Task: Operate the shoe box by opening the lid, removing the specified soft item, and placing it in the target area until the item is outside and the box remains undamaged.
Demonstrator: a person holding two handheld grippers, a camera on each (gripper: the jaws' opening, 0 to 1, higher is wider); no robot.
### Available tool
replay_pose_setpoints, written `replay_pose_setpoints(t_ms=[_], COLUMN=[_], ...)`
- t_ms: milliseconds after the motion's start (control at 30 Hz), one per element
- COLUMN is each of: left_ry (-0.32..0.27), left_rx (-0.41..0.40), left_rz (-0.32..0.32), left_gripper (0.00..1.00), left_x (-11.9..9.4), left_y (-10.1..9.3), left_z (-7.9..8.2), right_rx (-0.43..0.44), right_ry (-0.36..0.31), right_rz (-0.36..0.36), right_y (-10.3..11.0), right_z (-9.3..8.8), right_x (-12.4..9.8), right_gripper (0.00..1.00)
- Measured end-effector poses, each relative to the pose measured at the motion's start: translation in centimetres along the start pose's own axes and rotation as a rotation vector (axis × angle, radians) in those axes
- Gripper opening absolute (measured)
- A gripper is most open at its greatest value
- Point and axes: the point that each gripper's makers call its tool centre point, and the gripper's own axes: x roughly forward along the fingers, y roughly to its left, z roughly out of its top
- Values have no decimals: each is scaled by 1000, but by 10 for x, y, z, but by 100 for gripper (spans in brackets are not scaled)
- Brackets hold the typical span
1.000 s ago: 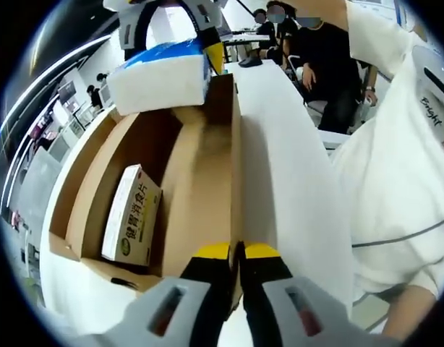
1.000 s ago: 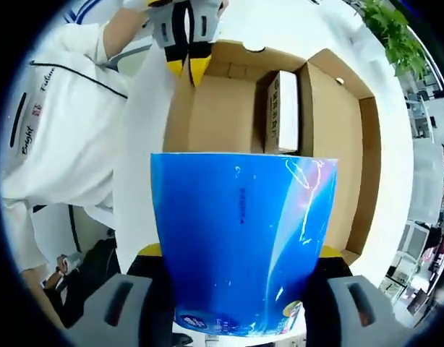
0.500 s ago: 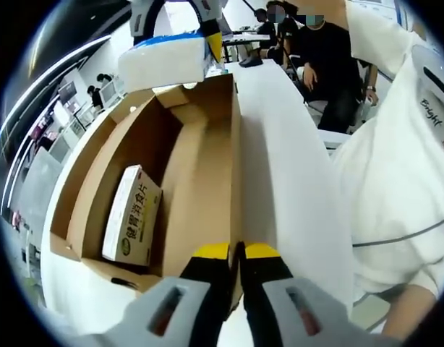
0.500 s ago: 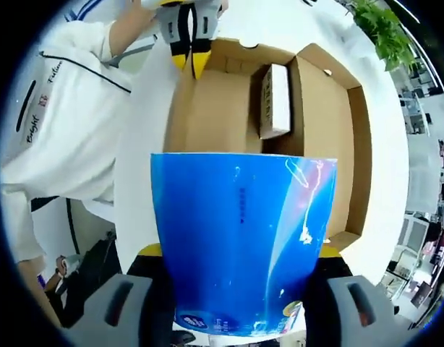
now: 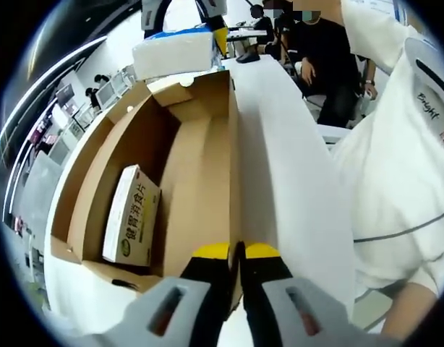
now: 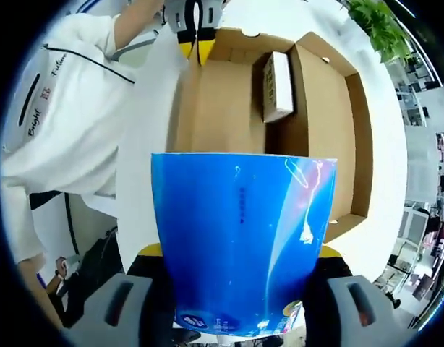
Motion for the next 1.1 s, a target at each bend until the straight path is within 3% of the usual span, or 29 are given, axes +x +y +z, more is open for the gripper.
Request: replay_pose_setpoints(t_ms=[200, 333, 600, 833, 1100], left_ry=[-2, -6, -5, -9, -11], left_rx=[-5, 0, -3, 1, 2], left_rz=[-1, -1, -9, -4, -5], left_gripper=[3, 4, 3, 4, 4], left_x=[0, 0, 0, 0, -1], left_y=[0, 1, 0, 0, 0], left_z=[0, 0, 1, 1, 1], right_rx=[-1, 3, 15, 22, 19], right_ry=[-40, -9, -27, -38, -9], right_rz=[26, 5, 42, 23, 9], right_y=[1, -1, 13, 10, 7], right_z=[1, -12, -26, -39, -69], right_x=[-1, -3, 5, 8, -2], right_gripper=[71, 71, 71, 71, 71])
